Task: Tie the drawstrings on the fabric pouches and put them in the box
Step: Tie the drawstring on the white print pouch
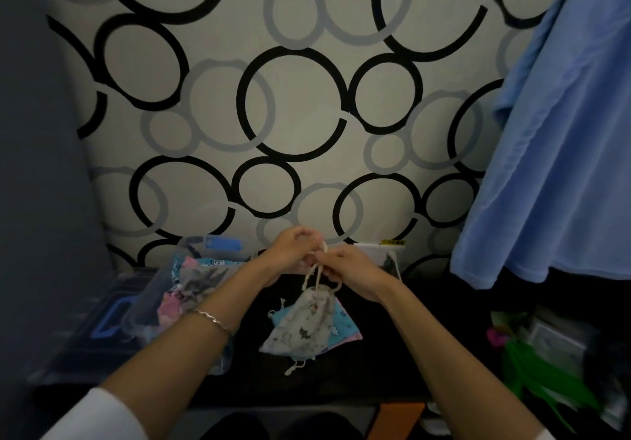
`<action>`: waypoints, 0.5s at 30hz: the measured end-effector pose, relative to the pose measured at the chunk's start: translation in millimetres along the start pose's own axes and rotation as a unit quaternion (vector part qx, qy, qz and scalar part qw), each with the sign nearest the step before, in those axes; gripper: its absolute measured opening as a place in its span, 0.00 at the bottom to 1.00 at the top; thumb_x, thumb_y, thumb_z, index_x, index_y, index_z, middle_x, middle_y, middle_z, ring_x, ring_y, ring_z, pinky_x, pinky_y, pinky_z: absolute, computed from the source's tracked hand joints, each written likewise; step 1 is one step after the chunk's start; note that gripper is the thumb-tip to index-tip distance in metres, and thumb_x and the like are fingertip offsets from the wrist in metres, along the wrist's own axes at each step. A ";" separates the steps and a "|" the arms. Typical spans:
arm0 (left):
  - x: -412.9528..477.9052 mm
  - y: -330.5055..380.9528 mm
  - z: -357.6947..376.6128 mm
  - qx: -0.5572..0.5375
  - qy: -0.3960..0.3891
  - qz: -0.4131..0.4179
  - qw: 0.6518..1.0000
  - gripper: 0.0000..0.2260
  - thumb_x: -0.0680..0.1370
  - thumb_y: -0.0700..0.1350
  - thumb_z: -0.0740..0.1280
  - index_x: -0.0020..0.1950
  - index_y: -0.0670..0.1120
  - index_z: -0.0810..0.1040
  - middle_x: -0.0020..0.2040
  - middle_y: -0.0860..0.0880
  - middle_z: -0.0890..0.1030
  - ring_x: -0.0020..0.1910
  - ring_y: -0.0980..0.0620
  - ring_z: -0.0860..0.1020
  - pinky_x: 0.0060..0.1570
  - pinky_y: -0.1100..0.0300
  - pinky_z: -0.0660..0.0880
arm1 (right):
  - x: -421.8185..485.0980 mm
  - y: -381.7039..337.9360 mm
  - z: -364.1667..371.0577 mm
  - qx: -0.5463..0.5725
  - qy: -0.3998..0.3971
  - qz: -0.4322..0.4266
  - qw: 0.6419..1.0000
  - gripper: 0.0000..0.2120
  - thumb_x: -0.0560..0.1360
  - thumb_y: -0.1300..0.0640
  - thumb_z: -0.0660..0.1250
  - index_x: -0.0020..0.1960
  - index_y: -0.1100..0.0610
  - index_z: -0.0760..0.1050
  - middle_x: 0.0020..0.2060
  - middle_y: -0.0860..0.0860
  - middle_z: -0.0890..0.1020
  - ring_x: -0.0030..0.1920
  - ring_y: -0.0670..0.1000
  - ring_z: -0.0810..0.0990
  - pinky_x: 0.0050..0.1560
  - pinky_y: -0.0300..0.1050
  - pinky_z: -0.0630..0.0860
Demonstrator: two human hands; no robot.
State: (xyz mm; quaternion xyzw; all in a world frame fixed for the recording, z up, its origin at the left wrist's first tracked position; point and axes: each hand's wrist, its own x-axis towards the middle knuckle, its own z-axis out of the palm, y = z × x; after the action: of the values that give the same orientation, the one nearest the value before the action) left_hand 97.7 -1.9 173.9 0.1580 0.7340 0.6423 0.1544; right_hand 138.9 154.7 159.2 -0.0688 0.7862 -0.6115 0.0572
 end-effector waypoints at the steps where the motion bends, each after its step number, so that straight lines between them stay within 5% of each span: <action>1: -2.1 -2.5 -1.2 -0.014 -0.029 -0.026 0.999 0.13 0.78 0.49 0.68 0.60 0.46 0.75 0.53 0.44 0.82 0.51 0.49 0.82 0.50 0.52 0.81 | -0.4 1.7 -0.6 0.032 0.007 -0.004 0.999 0.15 0.81 0.56 0.62 0.39 0.61 0.80 0.30 0.49 0.77 0.33 0.46 0.70 0.36 0.37 0.67; 7: 1.8 -22.2 -6.4 -0.017 -0.034 -0.045 0.998 0.25 0.72 0.39 0.75 0.66 0.46 0.72 0.51 0.41 0.83 0.42 0.51 0.83 0.41 0.60 0.80 | 1.7 7.4 -2.6 0.080 0.035 0.035 0.996 0.13 0.81 0.58 0.62 0.54 0.66 0.81 0.35 0.54 0.79 0.35 0.47 0.76 0.43 0.40 0.74; 11: 3.0 -26.7 -14.1 0.017 -0.033 -0.039 0.999 0.16 0.72 0.39 0.75 0.58 0.44 0.78 0.41 0.45 0.82 0.35 0.54 0.81 0.37 0.63 0.78 | 3.8 13.9 -7.1 0.009 0.128 0.023 0.991 0.15 0.76 0.58 0.70 0.45 0.72 0.80 0.32 0.57 0.77 0.30 0.47 0.73 0.33 0.38 0.70; 15: -2.4 -28.8 -21.4 0.161 -0.087 -0.026 0.983 0.08 0.79 0.38 0.65 0.53 0.46 0.83 0.36 0.50 0.79 0.35 0.56 0.75 0.35 0.66 0.74 | 5.9 19.2 -8.6 0.024 0.201 0.017 0.979 0.12 0.75 0.60 0.72 0.37 0.69 0.79 0.28 0.56 0.78 0.29 0.50 0.75 0.35 0.41 0.75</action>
State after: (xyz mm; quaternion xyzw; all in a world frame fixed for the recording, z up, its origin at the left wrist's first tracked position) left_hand 89.8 -25.7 148.2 0.2170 0.8155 0.4952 0.2063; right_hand 130.8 166.5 142.7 0.0708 0.7676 -0.6306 -0.0900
